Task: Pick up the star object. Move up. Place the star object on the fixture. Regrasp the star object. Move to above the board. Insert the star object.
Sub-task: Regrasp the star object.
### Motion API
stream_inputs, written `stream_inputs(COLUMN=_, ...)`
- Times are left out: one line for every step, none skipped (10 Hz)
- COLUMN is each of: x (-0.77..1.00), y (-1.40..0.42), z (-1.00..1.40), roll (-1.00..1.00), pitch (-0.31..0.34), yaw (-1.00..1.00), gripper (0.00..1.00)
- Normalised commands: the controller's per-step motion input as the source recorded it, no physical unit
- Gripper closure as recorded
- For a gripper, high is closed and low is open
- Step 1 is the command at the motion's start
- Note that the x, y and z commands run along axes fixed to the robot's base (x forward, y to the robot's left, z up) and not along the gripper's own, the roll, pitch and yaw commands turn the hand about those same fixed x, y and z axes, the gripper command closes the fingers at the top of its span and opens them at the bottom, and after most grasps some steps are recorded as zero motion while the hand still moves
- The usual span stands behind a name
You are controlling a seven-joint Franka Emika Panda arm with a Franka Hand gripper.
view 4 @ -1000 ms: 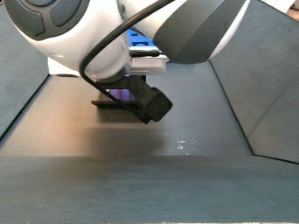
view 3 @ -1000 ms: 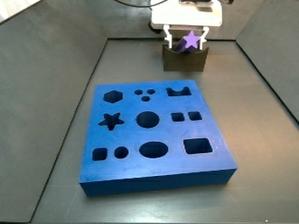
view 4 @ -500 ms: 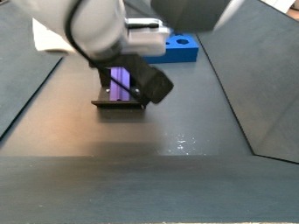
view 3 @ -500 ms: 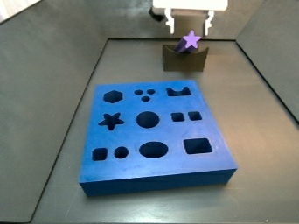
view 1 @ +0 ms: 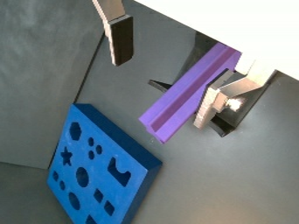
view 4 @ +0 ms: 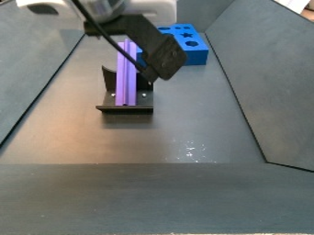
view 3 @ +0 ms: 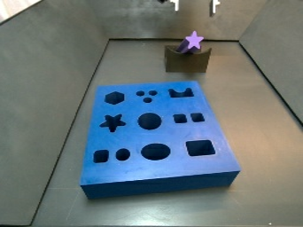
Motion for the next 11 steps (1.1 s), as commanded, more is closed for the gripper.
stream_inputs(x=0.0, y=-1.0, z=0.85, roll=1.0, pitch=0.045, yaw=0.01, gripper=0.0)
stream_inputs(x=-0.03, y=-1.0, z=0.82, roll=1.0, pitch=0.034, yaw=0.0, gripper=0.0)
stream_inputs(x=-0.06, y=-1.0, z=0.77, roll=1.0, pitch=0.026, yaw=0.0, gripper=0.0)
stream_inputs(x=-0.08, y=-1.0, z=0.68, roll=1.0, pitch=0.02, yaw=0.0, gripper=0.0)
stream_inputs(x=-0.07, y=-0.82, z=0.45, roll=1.0, pitch=0.016, yaw=0.0, gripper=0.0)
stream_inputs(x=-0.05, y=-0.58, z=0.15, roll=1.0, pitch=0.012, yaw=0.0, gripper=0.0)
stream_inputs(x=-0.03, y=-0.39, z=0.05, roll=1.0, pitch=0.009, yaw=0.01, gripper=0.0)
stream_inputs(x=-0.03, y=-0.12, z=0.04, roll=1.0, pitch=0.005, yaw=0.01, gripper=0.0)
stream_inputs(x=-0.04, y=-0.02, z=0.04, roll=1.0, pitch=0.002, yaw=0.01, gripper=0.0)
stream_inputs(x=-0.03, y=-0.02, z=0.02, roll=1.0, pitch=-0.001, yaw=0.01, gripper=0.0)
stream_inputs(x=-0.03, y=-0.04, z=0.01, roll=1.0, pitch=-0.007, yaw=0.01, gripper=0.0)
